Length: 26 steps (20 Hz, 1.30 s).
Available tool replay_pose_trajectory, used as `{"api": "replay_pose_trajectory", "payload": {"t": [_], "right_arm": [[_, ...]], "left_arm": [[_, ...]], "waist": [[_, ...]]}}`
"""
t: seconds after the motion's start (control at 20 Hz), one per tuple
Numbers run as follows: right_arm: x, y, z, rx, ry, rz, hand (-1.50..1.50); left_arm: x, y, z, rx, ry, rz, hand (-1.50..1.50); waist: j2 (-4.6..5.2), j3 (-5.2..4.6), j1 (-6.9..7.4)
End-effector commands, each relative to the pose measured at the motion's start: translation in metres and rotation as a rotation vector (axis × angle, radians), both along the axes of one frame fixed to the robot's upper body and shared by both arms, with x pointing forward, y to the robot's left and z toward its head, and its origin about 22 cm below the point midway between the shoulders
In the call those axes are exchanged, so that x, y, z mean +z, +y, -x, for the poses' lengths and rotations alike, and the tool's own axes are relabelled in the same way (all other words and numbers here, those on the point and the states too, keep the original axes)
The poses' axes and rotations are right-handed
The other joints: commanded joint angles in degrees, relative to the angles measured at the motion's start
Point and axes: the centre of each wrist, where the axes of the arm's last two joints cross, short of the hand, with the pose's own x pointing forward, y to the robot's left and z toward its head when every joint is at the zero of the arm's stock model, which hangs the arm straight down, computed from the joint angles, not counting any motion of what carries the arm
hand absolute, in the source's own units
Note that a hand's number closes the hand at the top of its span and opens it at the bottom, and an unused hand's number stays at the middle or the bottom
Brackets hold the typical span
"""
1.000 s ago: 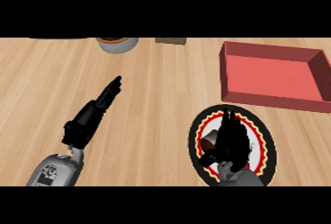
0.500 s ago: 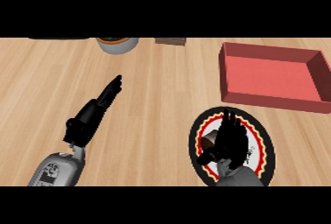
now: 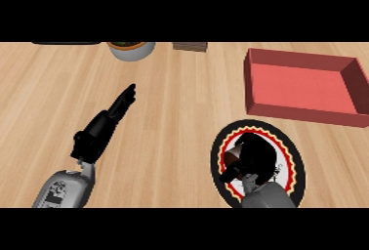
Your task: Pick the cupcake from the plate and place it in the cardboard box
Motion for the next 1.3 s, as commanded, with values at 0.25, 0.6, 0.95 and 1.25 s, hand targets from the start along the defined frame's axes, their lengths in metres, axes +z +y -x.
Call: {"api": "replay_pose_trajectory", "payload": {"t": [0.25, 0.6, 0.95, 1.25], "right_arm": [[-0.001, -0.038, 0.001, 0.214, -0.081, 0.167, 1.50], [0.039, -0.100, 0.009, 0.723, -0.269, 0.234, 1.50], [0.107, -0.125, 0.049, 0.751, -0.474, 0.195, 1.50], [0.176, -0.136, 0.080, 0.784, -0.583, 0.094, 1.50]], "left_arm": [[-0.007, 0.002, 0.010, -0.013, 0.013, 0.017, 0.00], [-0.011, 0.005, 0.002, 0.023, 0.003, 0.000, 0.00], [-0.002, 0.009, -0.006, 0.030, -0.010, 0.003, 0.00], [-0.015, 0.002, 0.012, 0.019, 0.007, -0.006, 0.00]], "waist": [[0.82, 0.43, 0.02], [0.77, 0.43, -0.90], [0.59, 0.39, -1.39], [0.56, 0.39, -1.11]]}}
